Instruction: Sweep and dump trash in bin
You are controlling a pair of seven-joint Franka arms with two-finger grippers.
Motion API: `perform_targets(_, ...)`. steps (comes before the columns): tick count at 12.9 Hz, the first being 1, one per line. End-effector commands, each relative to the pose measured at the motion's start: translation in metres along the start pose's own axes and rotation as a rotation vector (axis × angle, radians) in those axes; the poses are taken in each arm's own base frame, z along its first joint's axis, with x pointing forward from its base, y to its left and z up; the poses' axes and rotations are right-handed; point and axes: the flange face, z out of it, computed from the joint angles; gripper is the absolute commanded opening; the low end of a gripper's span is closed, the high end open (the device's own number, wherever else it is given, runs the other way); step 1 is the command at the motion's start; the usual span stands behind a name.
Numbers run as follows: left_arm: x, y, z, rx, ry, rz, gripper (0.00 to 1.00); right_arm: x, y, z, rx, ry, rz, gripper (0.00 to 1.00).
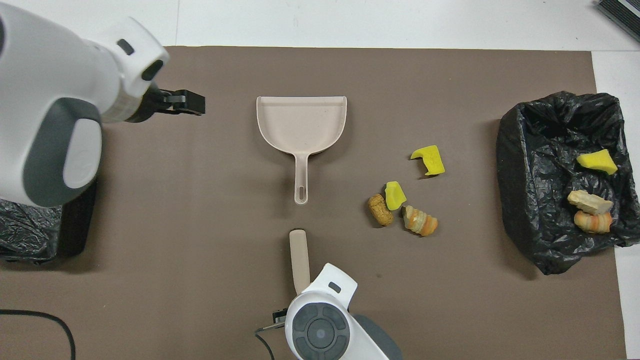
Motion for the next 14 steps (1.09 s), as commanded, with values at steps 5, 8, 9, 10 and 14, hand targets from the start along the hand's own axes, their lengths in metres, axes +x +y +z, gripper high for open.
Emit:
perform_targets(5, -0.042, 0.143, 0.127, -0.028, -0.091, -0.088, 1.0, -0.015, -0.004, 0.033, 0.01, -0.009, 0.119, 0.69)
perform_targets(8, -0.079, 0.16, 0.175, -0.019, -0.12, -0.048, 1.0, -0.016, -0.005, 0.034, 0.025, -0.029, 0.151, 0.17)
perform_targets(9, -0.088, 0.173, 0.19, -0.016, -0.133, -0.047, 1.0, -0.016, -0.008, 0.033, 0.026, -0.032, 0.153, 0.0)
perform_targets(10, -0.092, 0.179, 0.204, -0.009, -0.144, -0.051, 1.0, -0.011, -0.011, 0.031, 0.029, -0.033, 0.157, 0.0)
perform_targets(14, -0.101, 0.182, 0.212, -0.003, -0.163, -0.046, 0.94, 0.01, 0.028, -0.003, 0.0, -0.071, 0.243, 0.0)
